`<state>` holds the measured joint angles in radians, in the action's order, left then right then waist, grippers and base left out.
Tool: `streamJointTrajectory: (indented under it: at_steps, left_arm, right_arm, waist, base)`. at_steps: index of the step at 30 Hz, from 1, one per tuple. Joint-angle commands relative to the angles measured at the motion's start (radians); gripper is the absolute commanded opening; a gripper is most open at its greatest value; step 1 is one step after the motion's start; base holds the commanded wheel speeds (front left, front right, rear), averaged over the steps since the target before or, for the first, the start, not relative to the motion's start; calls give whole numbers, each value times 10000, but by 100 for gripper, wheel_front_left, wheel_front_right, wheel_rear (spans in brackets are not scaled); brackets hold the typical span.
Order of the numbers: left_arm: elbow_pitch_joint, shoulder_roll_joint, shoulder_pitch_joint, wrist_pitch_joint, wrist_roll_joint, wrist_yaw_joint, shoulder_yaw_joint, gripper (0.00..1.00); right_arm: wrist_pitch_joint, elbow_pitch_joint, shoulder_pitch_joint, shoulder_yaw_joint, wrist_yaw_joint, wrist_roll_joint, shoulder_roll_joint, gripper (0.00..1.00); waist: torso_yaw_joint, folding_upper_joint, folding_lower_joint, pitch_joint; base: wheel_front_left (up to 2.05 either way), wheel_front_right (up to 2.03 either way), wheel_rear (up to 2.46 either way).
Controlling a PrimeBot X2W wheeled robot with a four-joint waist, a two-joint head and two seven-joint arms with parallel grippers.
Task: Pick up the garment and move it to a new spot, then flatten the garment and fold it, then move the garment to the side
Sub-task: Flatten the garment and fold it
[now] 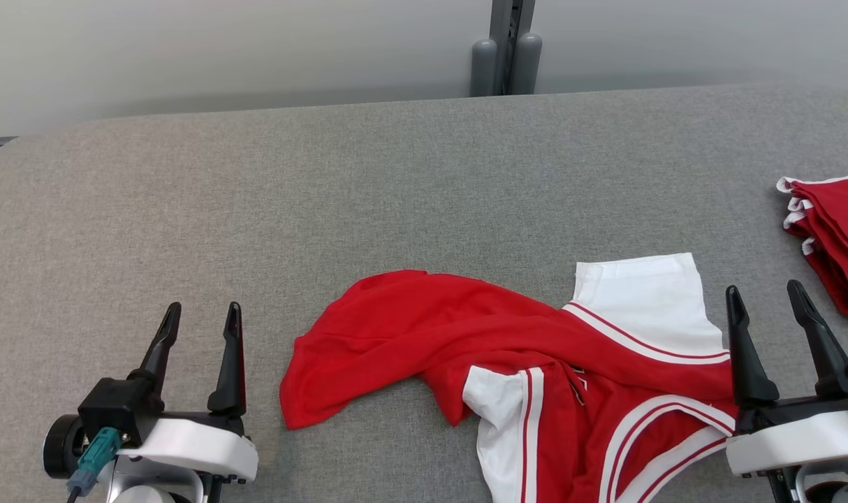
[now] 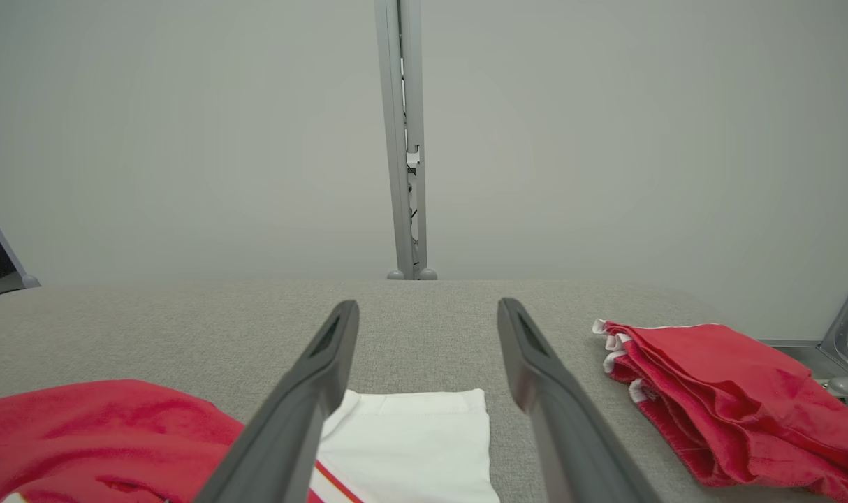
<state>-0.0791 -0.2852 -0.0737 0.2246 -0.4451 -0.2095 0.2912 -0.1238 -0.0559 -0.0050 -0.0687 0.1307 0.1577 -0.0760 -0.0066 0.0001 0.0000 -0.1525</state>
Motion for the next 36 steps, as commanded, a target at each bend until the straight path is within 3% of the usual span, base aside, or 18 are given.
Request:
streamJointTrajectory:
  at_steps: [1,7,16,23,32,33,34,36]
  left_arm:
    - [17,-74,-41,13,-66,-39,-20,100]
    - [-290,-158,-1121,-650,-96,303,184,100]
    - [-2490,-105,-3402,-2374,-186,1466,1116,100]
    - [-4162,242,-4191,-2786,8,2384,1975,100]
    - [-5393,661,-4482,-3006,-169,2896,2515,100]
    - [-5484,671,-4509,-3006,-165,2948,2588,37]
    - [-5558,700,-4528,-2993,-209,2988,2616,0]
    - [-5646,683,-4609,-2851,-239,3004,2573,0]
  right_arm:
    - [-21,-58,39,-29,2,2,-28,100]
    - [8,-182,-230,8,2,34,-19,100]
    - [-116,-86,-617,304,2,102,-63,100]
    - [-250,111,-784,343,2,184,-32,100]
    - [-374,298,-950,385,2,202,-17,100]
    - [-396,320,-964,393,2,198,-13,100]
    - [-416,343,-979,396,2,195,-4,100]
    - [-440,378,-995,416,2,185,7,100]
  waist:
    - [14,-1,0,-28]
    - [56,-1,0,-355]
    - [-355,-1,0,-1002]
    - [-596,-1,0,-1351]
    - [-697,-1,0,-1485]
    - [-706,-1,0,-1486]
    - [-711,-1,0,-1483]
    - [-728,-1,0,-1465]
  base:
    - [0,0,0]
    - [0,0,0]
    - [0,0,0]
    - [0,0,0]
    - [0,0,0]
    - [0,0,0]
    - [0,0,0]
    - [0,0,0]
